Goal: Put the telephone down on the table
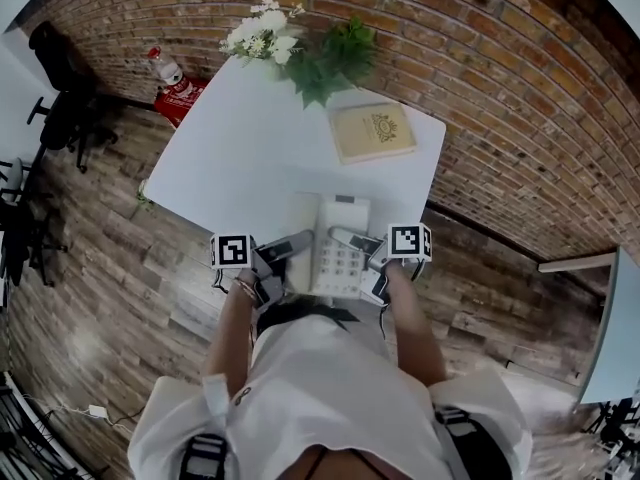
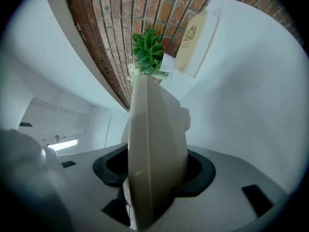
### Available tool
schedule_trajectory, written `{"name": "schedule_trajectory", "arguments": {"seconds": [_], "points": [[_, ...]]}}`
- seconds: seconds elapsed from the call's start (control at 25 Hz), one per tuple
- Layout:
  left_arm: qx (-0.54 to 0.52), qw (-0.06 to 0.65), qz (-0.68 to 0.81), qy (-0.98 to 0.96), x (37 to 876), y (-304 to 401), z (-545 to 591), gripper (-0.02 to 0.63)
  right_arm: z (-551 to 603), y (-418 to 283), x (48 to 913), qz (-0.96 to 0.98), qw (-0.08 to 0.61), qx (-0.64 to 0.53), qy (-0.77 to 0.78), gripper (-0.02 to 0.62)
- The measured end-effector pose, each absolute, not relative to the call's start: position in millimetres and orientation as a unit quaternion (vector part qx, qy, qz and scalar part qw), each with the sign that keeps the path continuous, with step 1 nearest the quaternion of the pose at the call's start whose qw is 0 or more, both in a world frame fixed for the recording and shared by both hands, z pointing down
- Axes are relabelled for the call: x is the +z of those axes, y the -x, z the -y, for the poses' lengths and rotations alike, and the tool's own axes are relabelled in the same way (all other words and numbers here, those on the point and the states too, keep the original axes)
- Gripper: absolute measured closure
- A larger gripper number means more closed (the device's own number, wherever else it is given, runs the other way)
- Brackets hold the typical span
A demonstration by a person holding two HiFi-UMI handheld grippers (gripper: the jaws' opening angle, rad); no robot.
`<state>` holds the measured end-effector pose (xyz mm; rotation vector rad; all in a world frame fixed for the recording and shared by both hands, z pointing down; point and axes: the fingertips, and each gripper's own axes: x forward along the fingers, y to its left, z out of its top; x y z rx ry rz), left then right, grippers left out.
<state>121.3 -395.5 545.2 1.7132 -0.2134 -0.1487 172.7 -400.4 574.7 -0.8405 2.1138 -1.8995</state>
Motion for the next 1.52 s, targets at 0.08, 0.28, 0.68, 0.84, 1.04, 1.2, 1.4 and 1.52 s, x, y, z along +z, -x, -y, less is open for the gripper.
{"name": "schedule_trajectory", "arguments": {"seconds": [0.08, 0.28, 0.68, 0.84, 1.04, 1.2, 1.4, 1.52], "points": [[-0.064, 0.640, 0.093, -0.760, 545, -123, 401, 0.196, 406, -174, 575, -0.712, 0.089, -0.637, 0.282, 0.347], [-0.056, 0.643, 0.091, -0.758, 549, -124, 414, 0.196, 419, -174, 578, -0.713, 0.093, -0.635, 0.283, 0.347], [-0.027, 0.633, 0.085, -0.769, 565, -130, 447, 0.196, 452, -179, 590, -0.717, 0.101, -0.625, 0.292, 0.345], [-0.013, 0.645, 0.098, -0.758, 584, -129, 463, 0.196, 466, -178, 607, -0.702, 0.098, -0.640, 0.295, 0.344], [-0.001, 0.657, 0.107, -0.746, 601, -129, 477, 0.195, 476, -178, 628, -0.682, 0.094, -0.655, 0.312, 0.334], [0.005, 0.667, 0.114, -0.736, 615, -129, 485, 0.190, 481, -178, 640, -0.664, 0.092, -0.667, 0.325, 0.333], [0.015, 0.675, 0.123, -0.727, 625, -134, 492, 0.189, 484, -185, 652, -0.644, 0.086, -0.679, 0.341, 0.325], [0.019, 0.680, 0.122, -0.723, 630, -134, 494, 0.189, 486, -185, 655, -0.637, 0.082, -0.684, 0.346, 0.324]]}}
